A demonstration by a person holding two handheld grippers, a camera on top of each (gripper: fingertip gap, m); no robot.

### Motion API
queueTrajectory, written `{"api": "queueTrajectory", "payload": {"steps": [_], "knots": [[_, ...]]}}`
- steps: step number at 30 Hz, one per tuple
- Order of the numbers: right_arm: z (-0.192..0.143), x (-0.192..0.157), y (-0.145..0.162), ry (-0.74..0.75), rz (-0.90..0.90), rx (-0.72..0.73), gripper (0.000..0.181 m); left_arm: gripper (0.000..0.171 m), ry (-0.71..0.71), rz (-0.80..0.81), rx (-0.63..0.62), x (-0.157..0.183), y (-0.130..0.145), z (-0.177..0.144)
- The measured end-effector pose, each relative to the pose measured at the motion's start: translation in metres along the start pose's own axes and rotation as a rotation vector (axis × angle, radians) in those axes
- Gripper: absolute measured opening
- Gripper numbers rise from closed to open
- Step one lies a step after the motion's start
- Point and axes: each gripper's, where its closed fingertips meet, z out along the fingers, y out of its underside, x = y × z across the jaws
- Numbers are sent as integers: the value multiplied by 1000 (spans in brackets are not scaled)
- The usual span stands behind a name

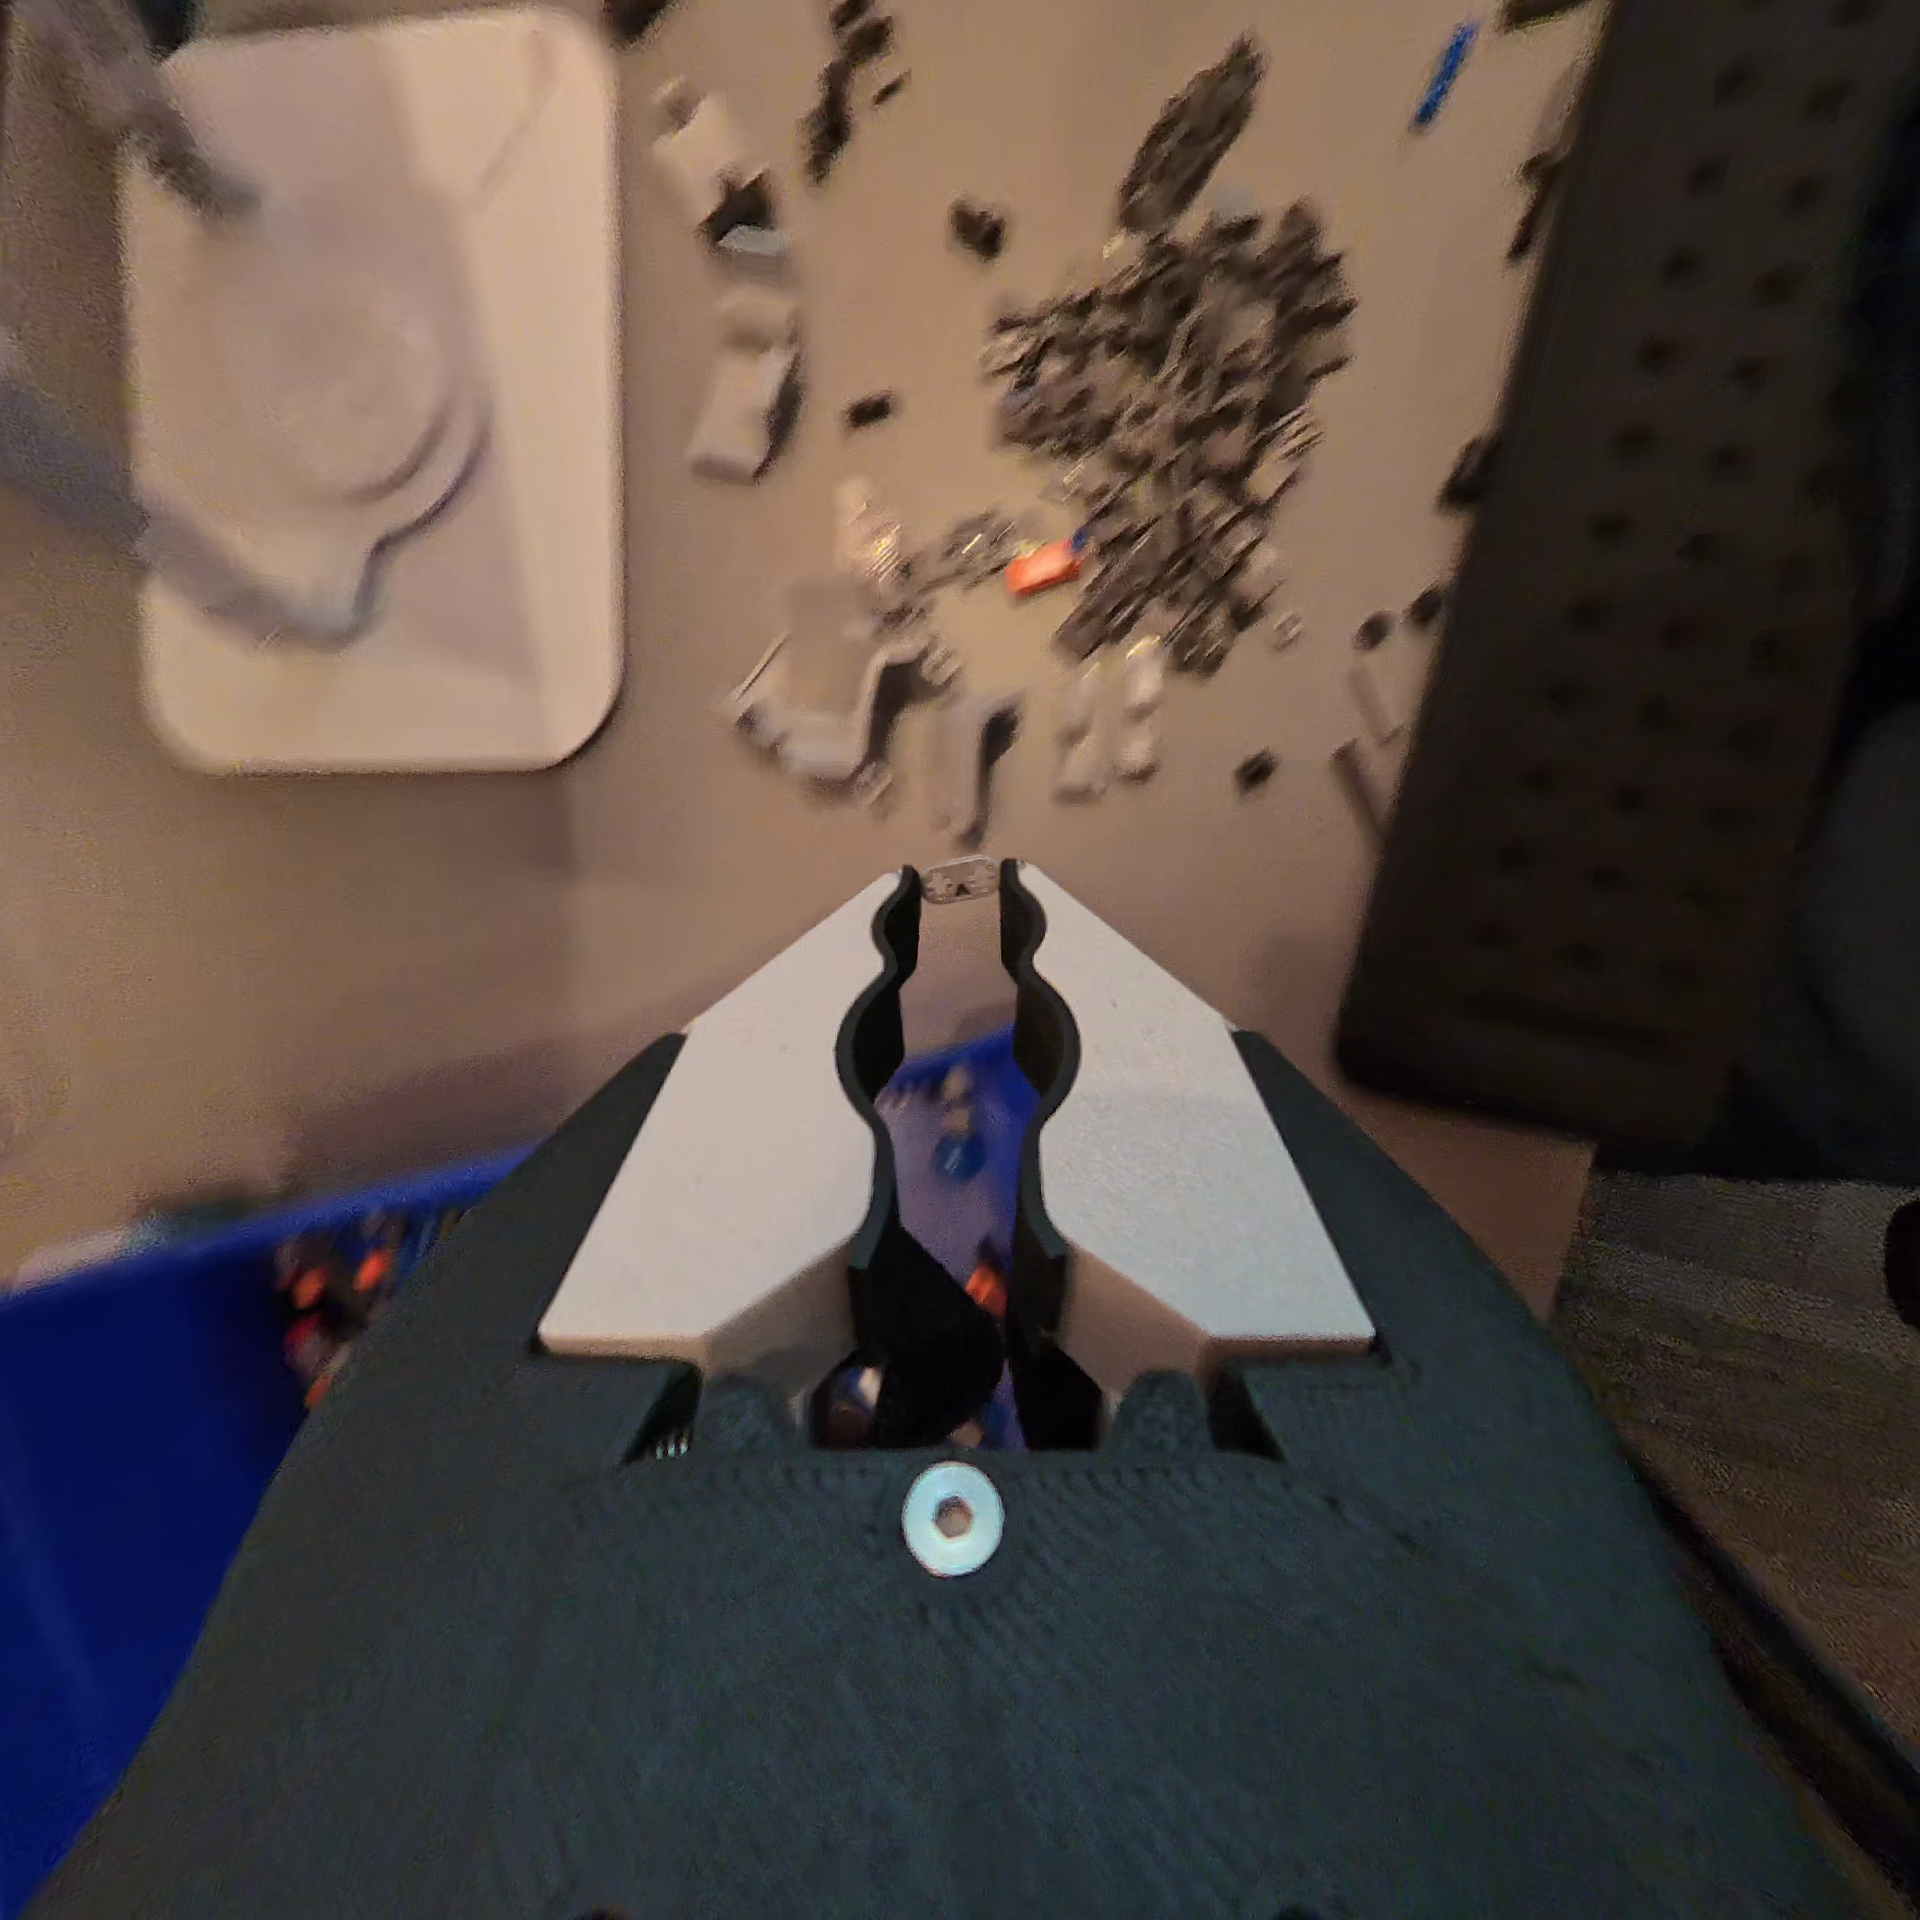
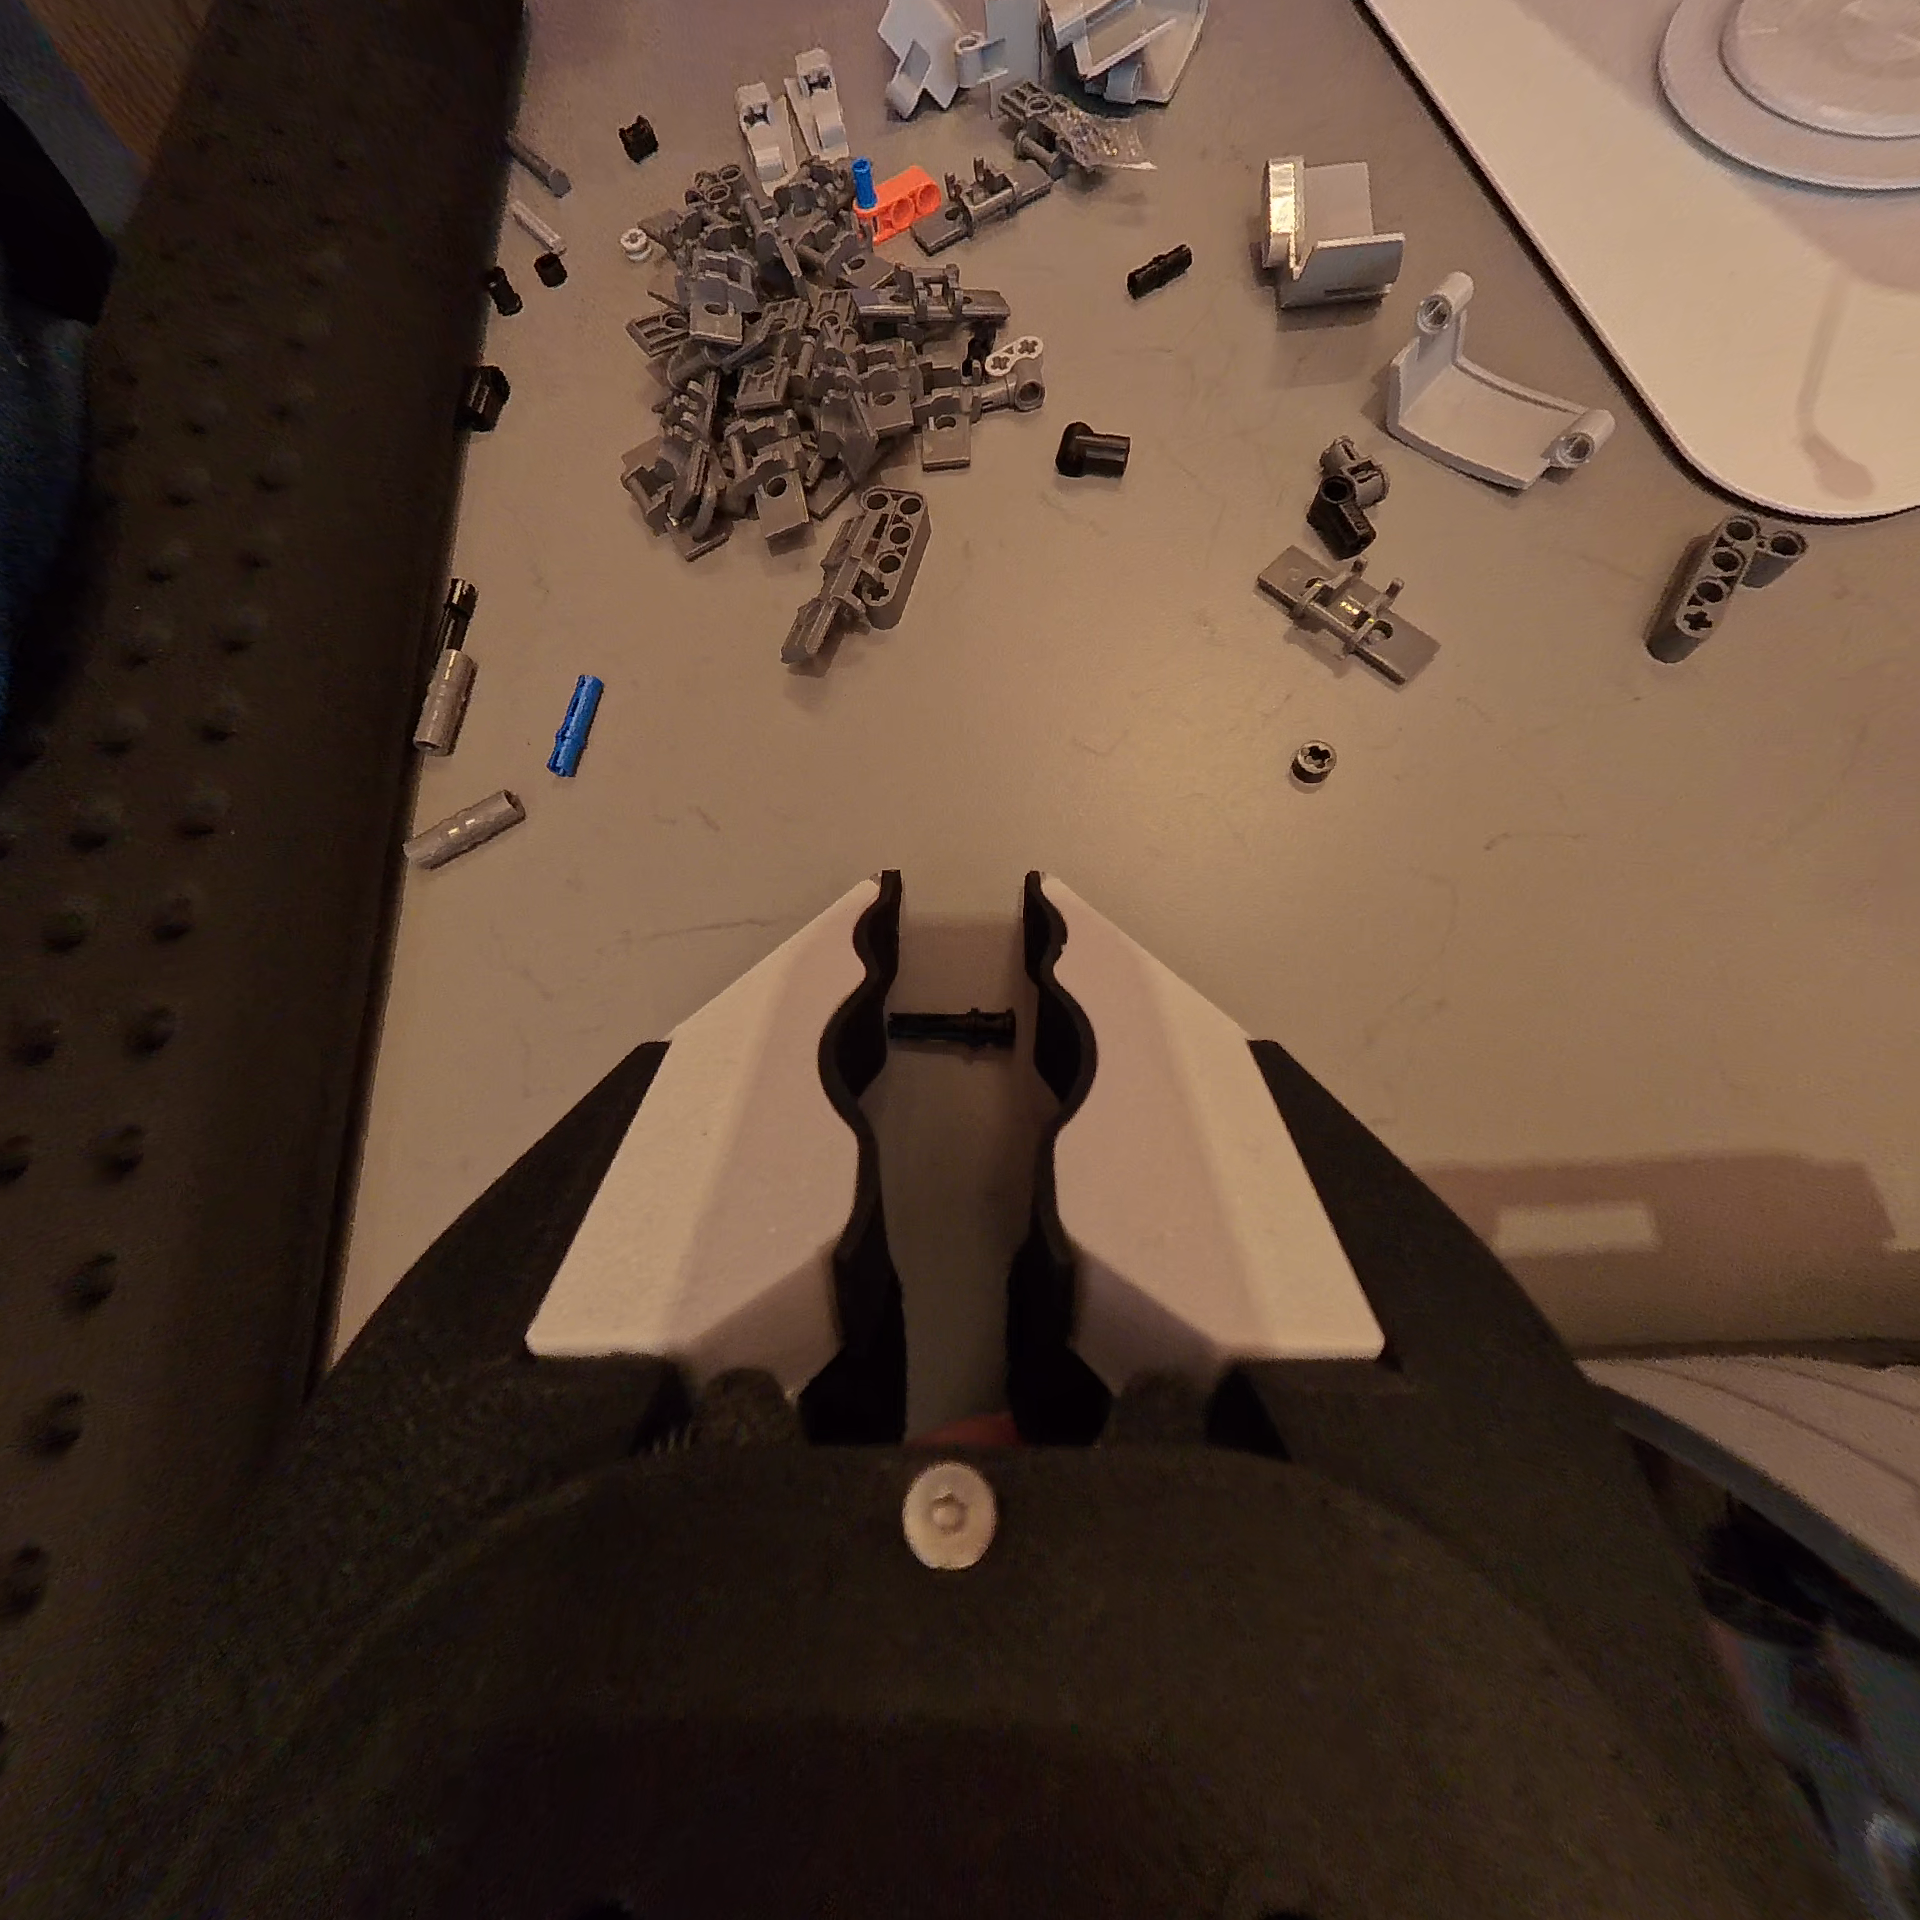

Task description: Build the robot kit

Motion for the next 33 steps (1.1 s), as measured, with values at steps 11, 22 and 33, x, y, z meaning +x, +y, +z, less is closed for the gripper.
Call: {"api": "queueTrajectory", "payload": {"steps": [11,22,33], "knots": [[-1,-3,0,-2,-21,3,22,27,-26,79,-9,59,-39,102],[0,-1,1,-1,-10,-1,22,20,-272,-31,75,-25,-24,-23],[0,0,1,1,2,-3,22,19,-364,-398,-179,-157,161,-69]]}}
